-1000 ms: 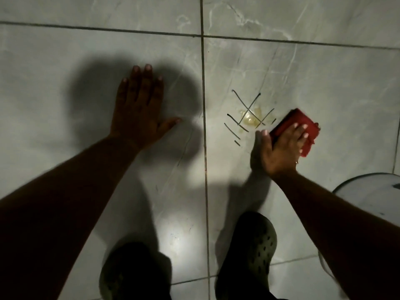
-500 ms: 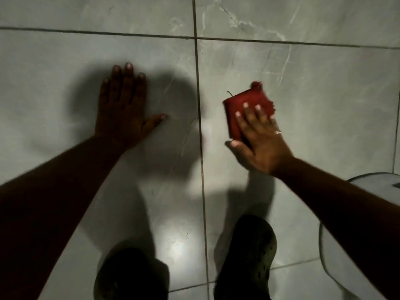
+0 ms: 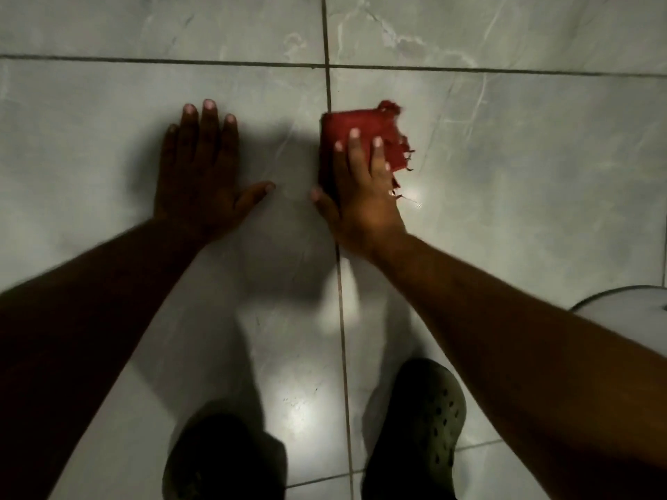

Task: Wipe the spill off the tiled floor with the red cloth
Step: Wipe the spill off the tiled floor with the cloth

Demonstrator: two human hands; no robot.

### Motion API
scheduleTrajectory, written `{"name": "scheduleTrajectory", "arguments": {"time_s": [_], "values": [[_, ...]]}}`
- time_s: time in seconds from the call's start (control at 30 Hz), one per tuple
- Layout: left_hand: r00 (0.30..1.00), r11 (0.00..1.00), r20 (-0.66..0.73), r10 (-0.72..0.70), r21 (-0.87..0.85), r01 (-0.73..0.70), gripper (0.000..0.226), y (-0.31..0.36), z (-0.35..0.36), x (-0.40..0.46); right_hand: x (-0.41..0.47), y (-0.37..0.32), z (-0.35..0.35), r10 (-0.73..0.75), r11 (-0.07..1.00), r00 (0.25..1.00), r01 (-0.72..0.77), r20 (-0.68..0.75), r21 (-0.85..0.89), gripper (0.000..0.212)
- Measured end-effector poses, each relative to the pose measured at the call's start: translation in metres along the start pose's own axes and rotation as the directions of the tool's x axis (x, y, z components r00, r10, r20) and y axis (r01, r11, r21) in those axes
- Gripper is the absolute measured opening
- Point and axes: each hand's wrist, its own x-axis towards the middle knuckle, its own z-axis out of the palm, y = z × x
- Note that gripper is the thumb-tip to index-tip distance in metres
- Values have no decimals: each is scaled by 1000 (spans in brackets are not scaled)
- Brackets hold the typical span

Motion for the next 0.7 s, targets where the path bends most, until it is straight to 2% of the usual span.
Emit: {"name": "scheduleTrajectory", "arguments": {"time_s": [0.07,0.13,0.17,0.23,0.3,0.37,0.47,0.5,0.53,0.6,0.63,0.7], "values": [[1000,1000,-2,1,-9,-1,97,0,-1,2,-11,27,-9,-146,983,986,153,77,-98,77],[999,999,4,36,-19,-36,97,0,-1,4,-18,63,-22,-169,969,982,181,82,-167,80],[999,998,4,51,-22,-51,97,0,0,5,-20,82,-28,-102,980,993,109,54,-166,81],[999,999,-8,51,-11,-51,96,-2,1,6,-29,118,-40,169,982,985,-170,-30,-85,81],[999,999,-9,41,-4,-41,96,-5,1,7,-40,145,-48,466,884,881,-468,-76,-3,81],[999,999,-6,38,-8,-38,97,-8,1,7,-49,153,-47,677,736,732,-674,-81,64,82],[1000,1000,8,19,-20,-18,99,-11,-3,8,-46,131,-38,882,469,469,-864,-49,183,90],[1000,1000,13,10,-25,-9,100,-12,-3,7,-40,117,-33,903,426,429,-886,-22,184,94],[1000,1000,16,5,-26,-5,100,-11,-4,7,-33,100,-29,901,427,433,-886,-6,181,97],[1000,1000,21,13,-27,-13,101,-9,-4,6,-17,63,-18,851,519,524,-824,-44,227,98],[1000,999,21,21,-30,-21,101,-7,-4,7,-10,44,-12,795,601,602,-761,-79,243,97],[999,999,27,29,-35,-28,100,-5,-4,8,-6,8,4,586,804,803,-561,-106,197,94]]}}
